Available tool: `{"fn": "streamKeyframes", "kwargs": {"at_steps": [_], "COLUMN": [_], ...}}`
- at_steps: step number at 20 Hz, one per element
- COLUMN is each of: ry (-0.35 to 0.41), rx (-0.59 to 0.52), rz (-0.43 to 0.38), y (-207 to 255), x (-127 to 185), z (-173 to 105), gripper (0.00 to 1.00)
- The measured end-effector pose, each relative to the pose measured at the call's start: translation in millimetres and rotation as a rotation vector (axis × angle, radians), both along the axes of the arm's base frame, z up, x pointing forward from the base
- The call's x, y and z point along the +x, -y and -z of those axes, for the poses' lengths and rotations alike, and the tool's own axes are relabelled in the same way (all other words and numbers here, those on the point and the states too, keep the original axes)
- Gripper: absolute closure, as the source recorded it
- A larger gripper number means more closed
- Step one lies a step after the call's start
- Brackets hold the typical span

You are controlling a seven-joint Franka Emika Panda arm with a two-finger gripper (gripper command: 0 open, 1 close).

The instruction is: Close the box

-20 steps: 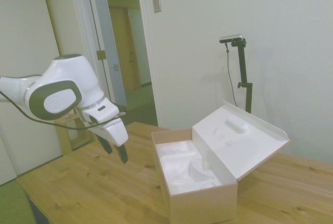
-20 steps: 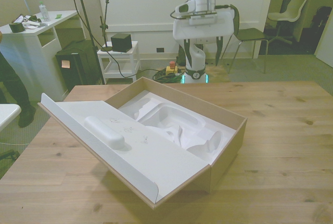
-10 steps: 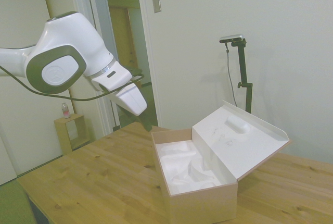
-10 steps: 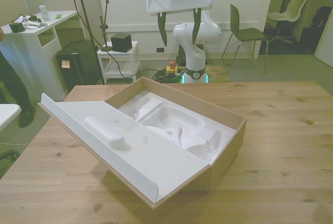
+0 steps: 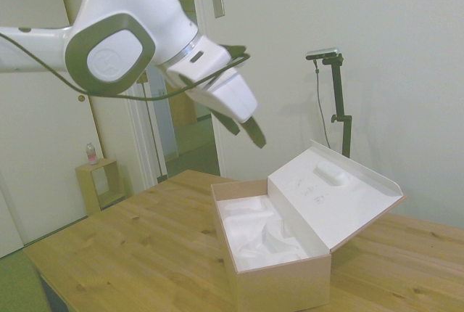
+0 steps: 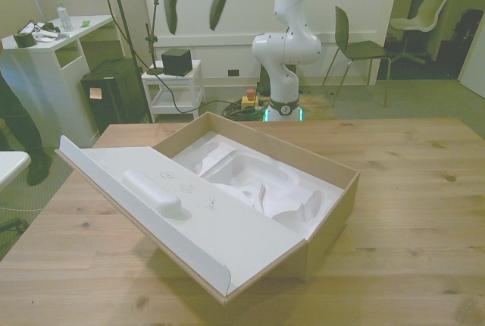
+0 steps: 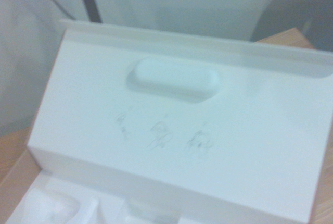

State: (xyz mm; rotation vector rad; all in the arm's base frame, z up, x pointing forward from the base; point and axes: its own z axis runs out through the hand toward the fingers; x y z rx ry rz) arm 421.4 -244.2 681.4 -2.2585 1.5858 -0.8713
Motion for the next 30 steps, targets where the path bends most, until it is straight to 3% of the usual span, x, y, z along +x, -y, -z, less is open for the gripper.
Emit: {"fn": "streamKeyframes", "kwargs": {"at_steps": [14,30], "ry": [0.081,0.059], "rx": [-0.052,-0.043], "rz": [0.118,0.130], "y": [109,174], "x": [73,150], "z": [-33,-24], "gripper": [0.00,0.00]}}
